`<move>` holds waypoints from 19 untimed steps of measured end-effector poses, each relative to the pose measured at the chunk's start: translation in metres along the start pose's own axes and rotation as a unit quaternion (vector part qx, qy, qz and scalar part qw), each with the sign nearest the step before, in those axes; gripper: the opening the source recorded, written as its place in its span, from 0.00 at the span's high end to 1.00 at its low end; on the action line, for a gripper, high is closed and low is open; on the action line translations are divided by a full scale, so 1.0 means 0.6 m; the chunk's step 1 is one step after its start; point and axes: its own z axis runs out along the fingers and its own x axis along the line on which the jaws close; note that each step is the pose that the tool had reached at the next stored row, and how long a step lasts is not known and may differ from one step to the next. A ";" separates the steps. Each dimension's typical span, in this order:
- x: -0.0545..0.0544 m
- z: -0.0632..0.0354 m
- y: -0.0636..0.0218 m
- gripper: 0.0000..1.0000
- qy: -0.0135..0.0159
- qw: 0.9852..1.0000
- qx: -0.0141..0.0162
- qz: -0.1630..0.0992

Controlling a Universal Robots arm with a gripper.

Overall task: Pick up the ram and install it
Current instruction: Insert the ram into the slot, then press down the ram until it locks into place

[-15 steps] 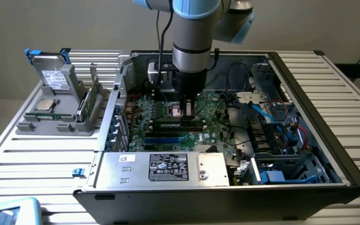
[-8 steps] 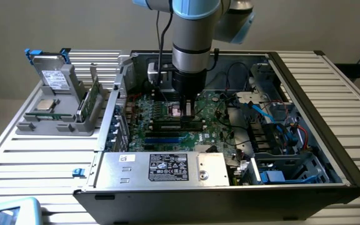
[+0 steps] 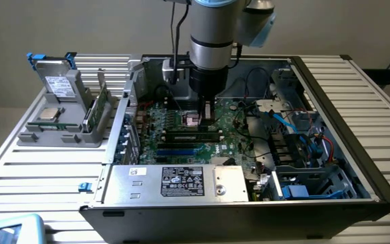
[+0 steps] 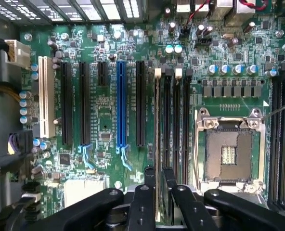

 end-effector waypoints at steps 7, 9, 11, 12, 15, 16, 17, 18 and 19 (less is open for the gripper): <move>0.001 -0.017 -0.013 0.79 0.000 1.000 0.000 0.000; 0.001 -0.017 -0.013 0.79 0.000 1.000 0.000 0.000; 0.001 -0.017 -0.013 0.79 0.000 1.000 0.000 0.000; 0.001 -0.017 -0.013 0.79 0.000 1.000 0.000 0.000; 0.001 -0.017 -0.013 0.79 0.000 1.000 0.000 0.000; 0.001 -0.017 -0.013 0.79 0.000 1.000 0.000 0.000; 0.001 -0.017 -0.013 0.79 0.000 1.000 0.000 0.000; 0.001 -0.017 -0.013 0.81 0.000 1.000 0.000 0.000; 0.001 -0.017 -0.013 0.81 0.000 1.000 0.000 0.000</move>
